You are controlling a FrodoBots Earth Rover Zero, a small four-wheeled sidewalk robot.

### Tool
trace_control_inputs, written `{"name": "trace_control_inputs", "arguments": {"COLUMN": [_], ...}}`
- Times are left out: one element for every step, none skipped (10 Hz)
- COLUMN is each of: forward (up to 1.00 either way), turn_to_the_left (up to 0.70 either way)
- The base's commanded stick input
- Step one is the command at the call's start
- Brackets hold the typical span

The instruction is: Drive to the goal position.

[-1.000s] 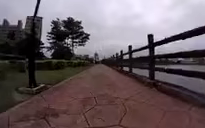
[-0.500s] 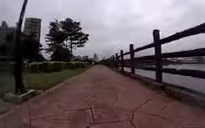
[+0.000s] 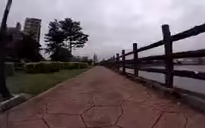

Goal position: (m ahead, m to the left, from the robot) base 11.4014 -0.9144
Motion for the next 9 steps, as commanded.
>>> {"name": "trace_control_inputs", "arguments": {"forward": [1.00,1.00,1.00,1.00,1.00,1.00,1.00,1.00,1.00], "turn_to_the_left": [0.00,0.00,0.00,0.00,0.00,0.00,0.00,0.00,0.00]}}
